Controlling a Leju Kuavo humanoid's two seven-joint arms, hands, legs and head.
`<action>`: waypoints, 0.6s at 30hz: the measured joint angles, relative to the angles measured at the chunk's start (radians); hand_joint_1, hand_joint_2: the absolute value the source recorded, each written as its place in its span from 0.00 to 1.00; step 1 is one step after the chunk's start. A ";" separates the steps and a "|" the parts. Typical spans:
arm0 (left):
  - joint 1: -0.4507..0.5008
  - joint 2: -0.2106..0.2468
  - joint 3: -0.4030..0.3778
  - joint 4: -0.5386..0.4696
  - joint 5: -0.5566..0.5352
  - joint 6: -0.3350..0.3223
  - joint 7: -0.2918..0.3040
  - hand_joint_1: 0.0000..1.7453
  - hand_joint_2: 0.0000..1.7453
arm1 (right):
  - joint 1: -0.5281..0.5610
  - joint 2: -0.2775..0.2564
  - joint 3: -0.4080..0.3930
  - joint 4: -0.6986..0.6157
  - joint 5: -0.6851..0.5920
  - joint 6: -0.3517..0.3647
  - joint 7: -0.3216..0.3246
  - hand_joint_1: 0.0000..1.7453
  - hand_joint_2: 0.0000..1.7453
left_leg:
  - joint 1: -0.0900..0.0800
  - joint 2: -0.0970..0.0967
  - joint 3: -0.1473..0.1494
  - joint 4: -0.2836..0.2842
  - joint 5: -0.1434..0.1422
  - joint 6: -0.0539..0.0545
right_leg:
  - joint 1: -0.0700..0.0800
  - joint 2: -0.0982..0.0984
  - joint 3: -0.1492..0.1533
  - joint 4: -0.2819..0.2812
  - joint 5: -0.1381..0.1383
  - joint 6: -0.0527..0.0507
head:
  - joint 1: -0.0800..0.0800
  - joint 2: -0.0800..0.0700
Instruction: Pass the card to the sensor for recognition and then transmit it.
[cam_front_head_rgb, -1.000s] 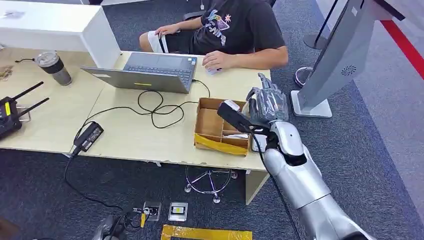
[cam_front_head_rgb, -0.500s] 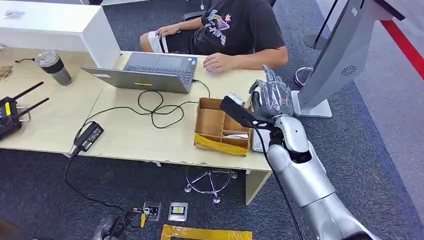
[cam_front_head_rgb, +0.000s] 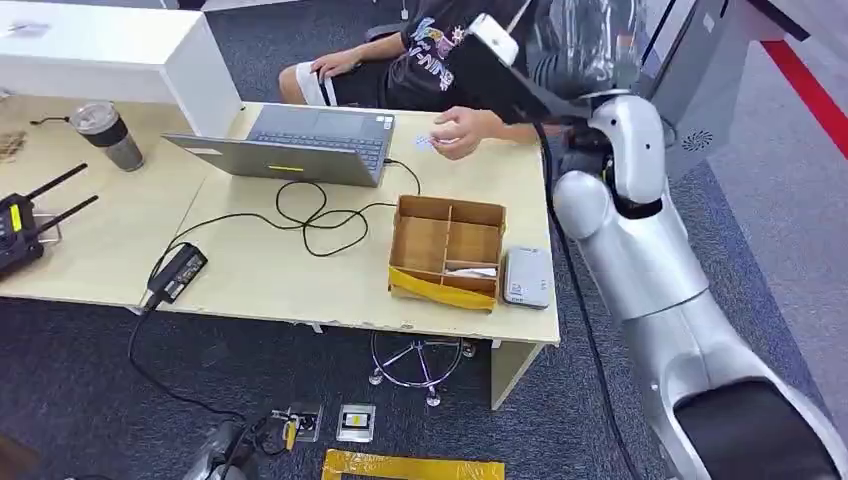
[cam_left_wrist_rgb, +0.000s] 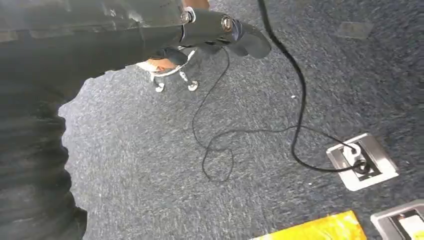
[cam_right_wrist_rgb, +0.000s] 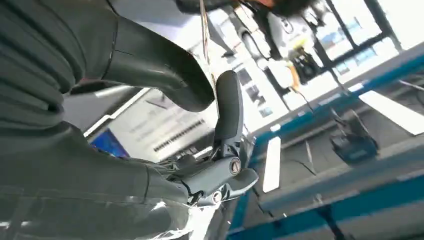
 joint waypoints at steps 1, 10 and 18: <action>-0.004 -0.002 0.000 0.000 0.001 0.000 0.000 0.00 1.00 | -0.034 0.009 -0.001 0.018 0.003 -0.001 -0.002 1.00 1.00 | 0.000 0.000 0.000 0.000 0.000 0.000 | 0.000 0.000 0.000 0.000 0.000 0.000 | 0.000 0.000; -0.021 -0.023 0.000 0.000 0.023 0.005 -0.019 0.00 1.00 | -0.197 0.080 0.006 0.241 0.116 0.110 0.034 1.00 1.00 | 0.000 0.000 0.000 0.000 0.000 0.000 | 0.000 -0.001 0.000 0.000 0.000 0.000 | 0.000 0.000; -0.025 -0.033 0.000 0.000 0.024 0.006 -0.024 0.00 1.00 | -0.194 0.085 0.024 0.352 0.175 0.146 0.064 1.00 1.00 | 0.000 -0.001 0.000 0.000 0.001 0.000 | 0.000 -0.001 0.000 0.000 0.000 0.000 | 0.000 0.000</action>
